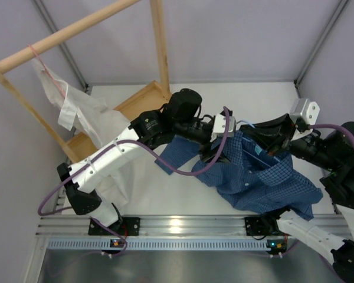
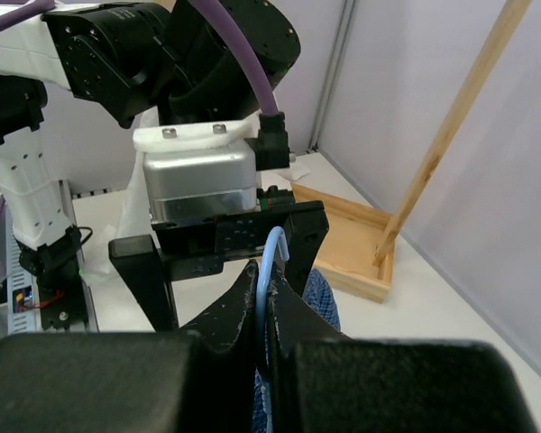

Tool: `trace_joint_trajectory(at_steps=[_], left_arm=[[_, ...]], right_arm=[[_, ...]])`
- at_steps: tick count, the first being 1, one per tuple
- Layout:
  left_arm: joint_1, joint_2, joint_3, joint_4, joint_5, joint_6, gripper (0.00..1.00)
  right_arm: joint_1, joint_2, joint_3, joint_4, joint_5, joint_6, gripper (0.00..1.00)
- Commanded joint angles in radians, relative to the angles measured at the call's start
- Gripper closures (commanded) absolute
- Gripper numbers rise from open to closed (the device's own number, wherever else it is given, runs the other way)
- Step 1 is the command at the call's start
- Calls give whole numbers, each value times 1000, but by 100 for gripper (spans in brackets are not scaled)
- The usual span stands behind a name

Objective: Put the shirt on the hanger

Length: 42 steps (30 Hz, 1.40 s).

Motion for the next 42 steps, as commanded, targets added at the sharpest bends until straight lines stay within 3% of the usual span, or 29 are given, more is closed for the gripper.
trace_joint_trajectory(at_steps=[1, 3, 7, 14, 21, 27, 33, 37, 42], left_arm=[[5, -11, 5, -33, -31, 32, 30], [11, -29, -7, -33, -74, 30, 39], [29, -54, -33, -33, -152, 24, 41], [80, -97, -35, -29, -215, 15, 28], [94, -94, -10, 68, -46, -33, 24], [92, -40, 25, 73, 110, -43, 22], [92, -23, 5, 73, 305, -43, 33], [92, 23, 40, 73, 313, -74, 50], [91, 46, 62, 73, 325, -86, 53]], right_arm=[[9, -10, 23, 33, -19, -21, 100], [7, -18, 4, 33, 18, -22, 100], [7, -50, -25, 68, 53, -15, 100], [7, -46, -31, 57, 56, -18, 100], [7, -27, -37, 62, -82, -21, 100], [6, -36, -36, 65, -82, -18, 100], [7, -49, -40, 115, -105, 8, 100], [7, -56, -49, 146, -134, 30, 100], [7, -73, -88, 224, -148, 73, 100]])
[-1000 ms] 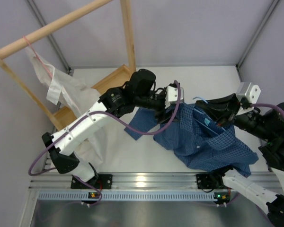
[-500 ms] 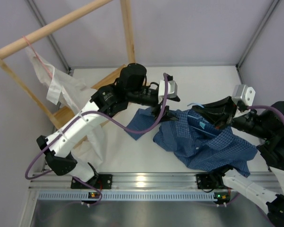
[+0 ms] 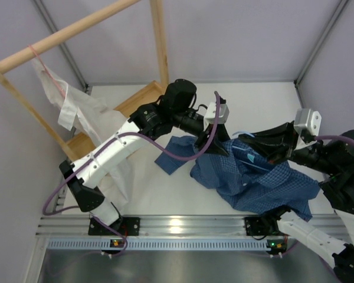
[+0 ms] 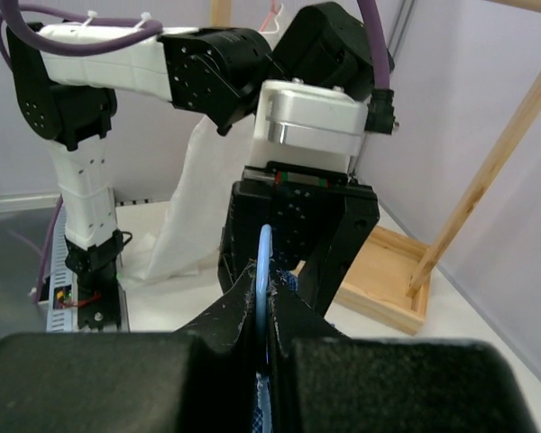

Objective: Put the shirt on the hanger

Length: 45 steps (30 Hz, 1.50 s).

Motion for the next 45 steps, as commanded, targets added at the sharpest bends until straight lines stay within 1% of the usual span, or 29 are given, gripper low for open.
trace_joint_trajectory(at_steps=[1, 2, 3, 4, 8, 9, 10, 11, 12, 13, 14, 15, 16, 19, 20, 21, 24, 25, 27, 29, 31, 34, 35, 36, 38, 40, 41, 44, 45], left_arm=[[0, 7, 40, 43, 59, -7, 56], [-2, 3, 34, 43, 58, -5, 69], [0, -2, 28, 43, 58, -4, 78], [0, -7, 11, 43, 54, 7, 100], [0, -42, -27, 43, 58, 39, 100], [0, -60, -34, 44, 56, 47, 100], [3, -66, -38, 44, 53, 51, 100], [4, -71, -40, 43, 48, 50, 100], [9, -79, -38, 37, 47, 50, 100], [18, -80, -35, 17, 47, 60, 100], [24, -82, -34, 5, 44, 64, 100], [39, -83, -31, -5, 42, 71, 100], [49, -83, -28, -35, 45, 77, 100], [87, -85, -5, -87, 71, 108, 100], [93, -85, 6, -138, 73, 120, 100], [95, -85, 18, -170, 64, 140, 100], [96, -83, 81, -308, 42, 235, 100], [96, -86, 93, -339, 39, 254, 100], [96, -115, 86, -361, 19, 261, 100], [98, -149, 68, -374, 8, 274, 100], [102, -166, 60, -380, 21, 275, 100], [102, -182, 66, -393, 42, 274, 100], [102, -185, 67, -393, 54, 272, 100], [102, -186, 69, -393, 62, 269, 100], [102, -186, 69, -393, 87, 268, 100], [104, -182, 78, -393, 103, 263, 100], [102, -180, 81, -391, 111, 263, 100], [104, -168, 98, -393, 134, 255, 100], [102, -169, 100, -393, 149, 255, 100]], right_arm=[[7, -16, -10, 145, -33, 38, 100], [7, -19, -18, 156, -19, 43, 100], [7, -26, -21, 162, -7, 47, 100], [7, -29, -33, 169, 2, 50, 100], [7, -44, -59, 197, 34, 58, 100], [7, -47, -64, 196, 48, 58, 96], [7, -50, -75, 176, 59, 58, 83], [7, -55, -78, 151, 86, 51, 64], [7, -67, -79, 122, 120, 43, 22], [7, -79, -69, 45, 167, 41, 19], [7, -90, -56, -3, 256, 40, 19], [7, -120, -43, -54, 295, 38, 19], [7, -142, -20, -155, 326, 40, 19], [7, -239, 10, -313, 438, 17, 20], [9, -283, 8, -385, 486, 18, 18], [10, -297, 4, -413, 496, 20, 16], [18, -306, 16, -537, 516, 1, 16], [18, -302, 23, -569, 546, -2, 16], [21, -293, 34, -640, 661, -8, 16], [36, -289, 42, -657, 705, -9, 16], [42, -282, 43, -694, 689, -34, 15], [47, -280, 16, -708, 664, -84, 21], [50, -289, 7, -711, 572, -124, 24], [49, -297, -1, -712, 520, -146, 26], [49, -311, -21, -708, 399, -196, 27], [49, -303, -24, -708, 343, -224, 29], [50, -280, -23, -718, 282, -233, 32], [50, -224, 0, -745, 211, -256, 46], [53, -213, 5, -749, 211, -262, 54]])
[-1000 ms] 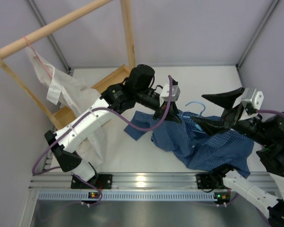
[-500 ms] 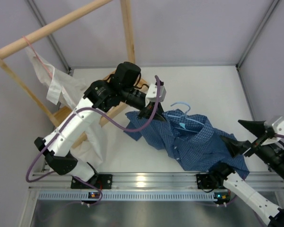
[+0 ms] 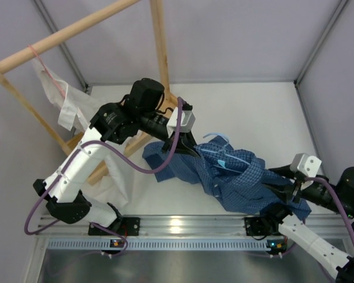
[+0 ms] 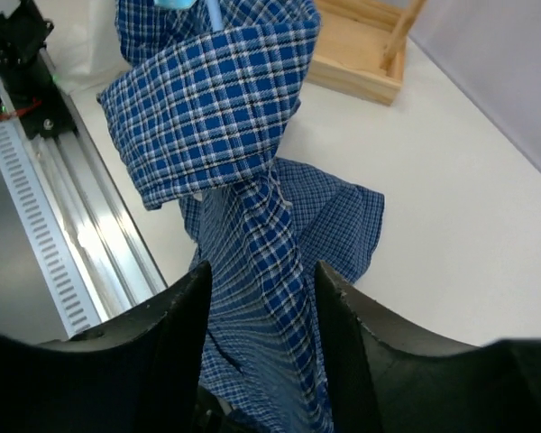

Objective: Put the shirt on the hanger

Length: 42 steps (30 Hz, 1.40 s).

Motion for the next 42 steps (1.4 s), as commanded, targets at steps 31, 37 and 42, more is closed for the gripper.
trace_joint_trajectory(at_steps=[31, 37, 42], left_arm=[[19, -96, 31, 391, -881, -482, 2], [19, -237, -5, 343, -1271, -734, 2], [19, -458, -335, 348, -1046, -788, 2]], right_arm=[[132, 135, 53, 276, 380, 117, 100], [132, 199, 30, 486, 403, 114, 100], [132, 331, 94, 706, 399, 109, 100]])
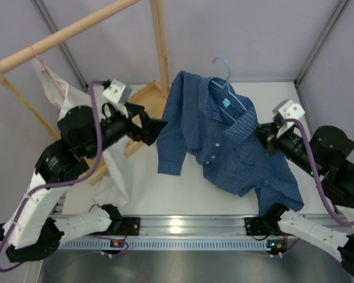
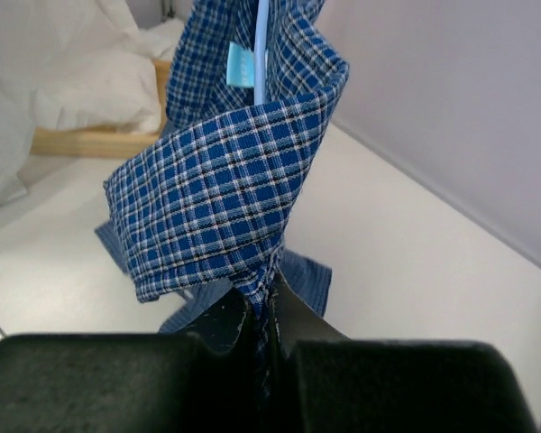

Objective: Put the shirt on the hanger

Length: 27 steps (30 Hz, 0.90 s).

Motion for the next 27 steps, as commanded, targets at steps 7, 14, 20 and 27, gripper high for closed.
trace_joint_trajectory(at_steps=[7, 14, 20, 27], left_arm=[[-3, -349, -580, 13, 95, -78, 2], [-2, -499, -810, 131, -25, -78, 2], [11, -564, -854, 140, 23, -44, 2], [24, -642, -873, 139, -23, -50, 2]], right_arm=[[9, 346, 434, 426, -54, -2, 100], [5, 627, 870, 421, -120, 21, 100], [-3, 675, 792, 488, -206, 86, 100], [-1, 514, 325, 775, -263, 204, 100]])
